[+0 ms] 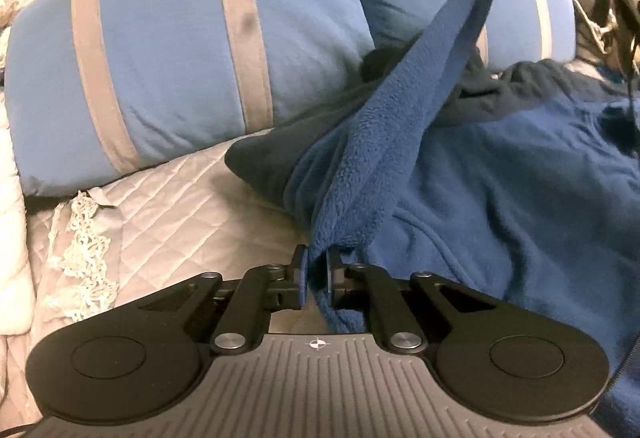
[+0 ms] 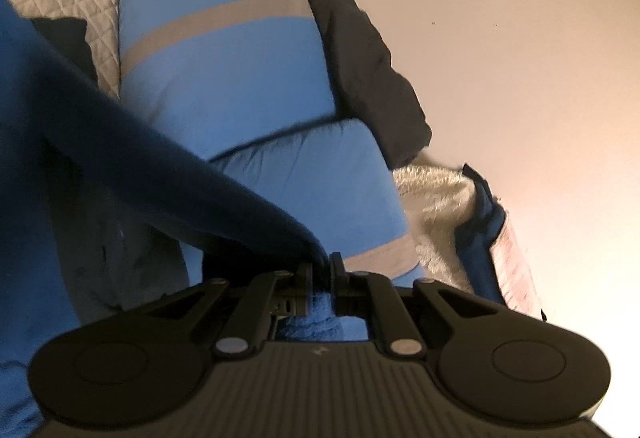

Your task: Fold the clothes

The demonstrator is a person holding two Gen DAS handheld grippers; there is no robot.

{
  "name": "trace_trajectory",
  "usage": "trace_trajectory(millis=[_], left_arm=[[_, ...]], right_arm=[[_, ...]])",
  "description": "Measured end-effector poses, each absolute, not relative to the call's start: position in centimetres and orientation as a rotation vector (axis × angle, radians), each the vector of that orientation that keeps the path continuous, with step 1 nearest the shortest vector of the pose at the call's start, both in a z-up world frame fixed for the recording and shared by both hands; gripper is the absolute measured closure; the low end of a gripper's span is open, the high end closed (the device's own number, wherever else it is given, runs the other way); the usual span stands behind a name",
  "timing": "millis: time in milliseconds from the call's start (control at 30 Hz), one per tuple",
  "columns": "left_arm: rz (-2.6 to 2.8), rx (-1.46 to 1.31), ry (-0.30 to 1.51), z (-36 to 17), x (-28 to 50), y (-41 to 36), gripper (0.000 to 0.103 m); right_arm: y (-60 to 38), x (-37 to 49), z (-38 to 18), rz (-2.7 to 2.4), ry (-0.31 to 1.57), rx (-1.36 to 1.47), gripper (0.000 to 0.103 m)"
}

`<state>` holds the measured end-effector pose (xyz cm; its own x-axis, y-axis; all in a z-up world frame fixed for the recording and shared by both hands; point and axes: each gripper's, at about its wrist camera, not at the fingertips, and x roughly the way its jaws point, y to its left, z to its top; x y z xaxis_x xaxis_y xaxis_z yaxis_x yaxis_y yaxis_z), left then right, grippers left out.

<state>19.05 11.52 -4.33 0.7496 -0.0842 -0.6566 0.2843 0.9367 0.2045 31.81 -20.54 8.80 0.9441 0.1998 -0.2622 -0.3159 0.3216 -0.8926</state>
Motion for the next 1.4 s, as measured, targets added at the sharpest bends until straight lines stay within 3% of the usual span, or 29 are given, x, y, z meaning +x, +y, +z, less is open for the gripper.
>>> trace_trajectory(millis=[100,133,167,233,633,700,767,867,1067,1233,1400], left_arm=[[-0.196,0.340,0.721,-4.7,19.1,11.1,0.090],[-0.183,0.364,0.725,-5.0,19.1,10.8,0.081],[-0.172,0.386,0.719,-5.0,18.8,10.8,0.063],[-0.180,0.424,0.691,-5.1,18.1,10.5,0.050],[-0.199,0.862,0.606,-8.2,18.1,3.1,0.049],[-0.187,0.885,0.614,-8.4,18.5,2.5,0.055],[-0.166,0.848,0.621,-7.9,19.1,2.5,0.083],[-0.139,0.781,0.621,-6.6,19.6,3.1,0.094],[-0.113,0.718,0.584,-4.8,19.0,3.9,0.095],[-0.078,0.756,0.614,-5.6,18.3,4.8,0.096],[-0.042,0.732,0.663,-6.1,18.0,6.6,0.096]], right_arm=[[-20.9,31.8,7.3,0.318,0.106,-1.201,0.095],[-21.1,31.6,7.0,0.323,0.113,-1.199,0.095],[-21.3,31.3,6.7,0.329,0.119,-1.194,0.095],[-21.6,30.9,6.4,0.338,0.128,-1.185,0.095],[-22.5,30.2,7.1,0.344,0.126,-1.154,0.095],[-23.0,30.4,6.5,0.342,0.134,-1.161,0.095],[-23.5,30.7,6.0,0.340,0.141,-1.167,0.095],[-24.3,31.1,5.2,0.337,0.152,-1.176,0.095],[-25.9,31.5,3.1,0.326,0.164,-1.202,0.096],[-28.2,27.1,-2.7,0.333,0.153,-1.262,0.096],[-29.1,20.8,-7.3,0.497,0.257,-1.273,0.096]])
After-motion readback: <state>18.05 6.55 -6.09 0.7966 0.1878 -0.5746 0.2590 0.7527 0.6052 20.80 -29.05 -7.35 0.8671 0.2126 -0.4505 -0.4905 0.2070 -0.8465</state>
